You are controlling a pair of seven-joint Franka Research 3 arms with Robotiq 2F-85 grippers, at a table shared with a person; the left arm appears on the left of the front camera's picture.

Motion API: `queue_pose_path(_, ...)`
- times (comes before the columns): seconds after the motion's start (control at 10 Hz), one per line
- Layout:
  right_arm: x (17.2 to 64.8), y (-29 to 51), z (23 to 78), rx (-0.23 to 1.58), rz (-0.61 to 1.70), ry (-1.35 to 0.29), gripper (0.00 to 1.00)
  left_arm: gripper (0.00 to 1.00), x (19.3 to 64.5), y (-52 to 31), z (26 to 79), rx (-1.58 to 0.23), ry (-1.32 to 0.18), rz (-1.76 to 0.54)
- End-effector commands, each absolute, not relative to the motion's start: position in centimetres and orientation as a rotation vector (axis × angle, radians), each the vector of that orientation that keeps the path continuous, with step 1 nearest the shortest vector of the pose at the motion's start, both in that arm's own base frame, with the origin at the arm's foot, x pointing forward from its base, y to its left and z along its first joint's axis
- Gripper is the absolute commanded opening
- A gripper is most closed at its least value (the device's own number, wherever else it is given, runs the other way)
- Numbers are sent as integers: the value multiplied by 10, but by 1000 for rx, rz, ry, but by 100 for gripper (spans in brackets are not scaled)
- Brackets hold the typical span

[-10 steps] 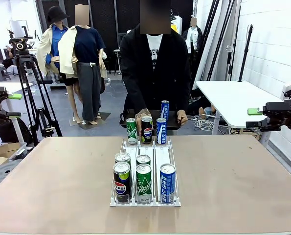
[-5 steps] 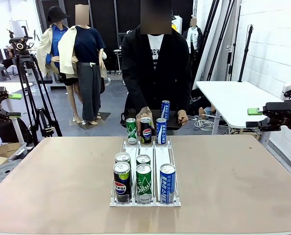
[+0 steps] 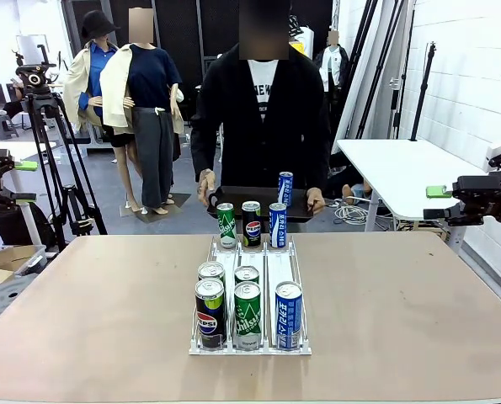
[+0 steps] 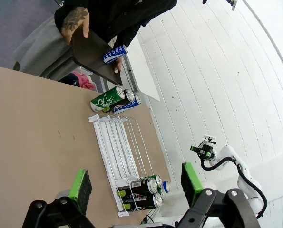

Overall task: Retrieve and hand over the desired beverage to the person.
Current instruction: Pick up another can of the same type that the person held from the Automatic Can Dispenser.

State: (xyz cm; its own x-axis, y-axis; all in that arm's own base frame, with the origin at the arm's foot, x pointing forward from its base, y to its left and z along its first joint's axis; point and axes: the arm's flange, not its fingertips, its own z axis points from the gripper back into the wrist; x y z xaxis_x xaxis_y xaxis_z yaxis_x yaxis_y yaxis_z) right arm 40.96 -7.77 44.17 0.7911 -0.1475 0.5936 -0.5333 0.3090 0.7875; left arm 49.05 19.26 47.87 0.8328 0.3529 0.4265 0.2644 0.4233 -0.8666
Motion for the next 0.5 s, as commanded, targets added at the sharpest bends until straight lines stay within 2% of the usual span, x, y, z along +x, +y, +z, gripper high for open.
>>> queue_pose_path(0.0,408,-77,444,1261,282,-656,100,100,490,193,481,-1155,-622,61)
queue_pose_path(0.4,408,-77,444,1261,282,-656,100,100,490,193,481,-1155,-622,61)
